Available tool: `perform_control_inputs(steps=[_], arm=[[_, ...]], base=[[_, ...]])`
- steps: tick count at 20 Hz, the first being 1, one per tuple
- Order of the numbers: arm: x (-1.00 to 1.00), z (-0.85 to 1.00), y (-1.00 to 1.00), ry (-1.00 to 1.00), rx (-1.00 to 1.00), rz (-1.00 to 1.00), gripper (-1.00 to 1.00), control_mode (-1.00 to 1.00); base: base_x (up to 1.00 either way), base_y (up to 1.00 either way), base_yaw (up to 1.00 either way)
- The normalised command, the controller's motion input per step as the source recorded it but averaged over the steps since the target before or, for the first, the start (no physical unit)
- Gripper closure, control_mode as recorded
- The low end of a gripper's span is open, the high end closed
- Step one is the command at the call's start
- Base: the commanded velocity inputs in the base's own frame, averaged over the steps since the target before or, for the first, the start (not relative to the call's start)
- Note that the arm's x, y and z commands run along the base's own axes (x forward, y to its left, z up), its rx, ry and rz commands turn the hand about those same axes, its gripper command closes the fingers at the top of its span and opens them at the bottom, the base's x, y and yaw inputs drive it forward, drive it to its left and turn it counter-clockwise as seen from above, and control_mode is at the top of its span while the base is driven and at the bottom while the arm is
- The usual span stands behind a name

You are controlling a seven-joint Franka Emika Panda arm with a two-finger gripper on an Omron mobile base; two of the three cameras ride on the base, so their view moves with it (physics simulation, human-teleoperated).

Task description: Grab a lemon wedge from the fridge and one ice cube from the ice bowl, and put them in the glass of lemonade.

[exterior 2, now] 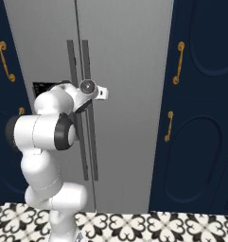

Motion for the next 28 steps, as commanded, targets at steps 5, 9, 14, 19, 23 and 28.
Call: perform_control_inputs(steps=[5,9,14,19,23,28], arm=[[0.47,-0.59,0.00,-0.05,0.00,0.00,1.00,-1.00],[-0.02,0.00,-0.07,0.01,0.00,-0.01,1.00,-1.00],[-0.97,0.00,-0.52,0.11,0.03,-0.08,1.00,-1.00],[-1.00,0.00,-0.72,0.21,0.04,-0.14,1.00,-1.00],[-1.00,0.00,-0.83,0.27,0.04,-0.17,1.00,-1.00],[-0.98,0.00,-0.96,0.28,0.05,-0.19,1.00,-1.00]], base=[[0.00,0.00,0.00],[0.00,0.00,0.00],[0.00,0.00,0.00],[0.00,0.00,0.00],[0.00,0.00,0.00],[0.00,0.00,0.00]])
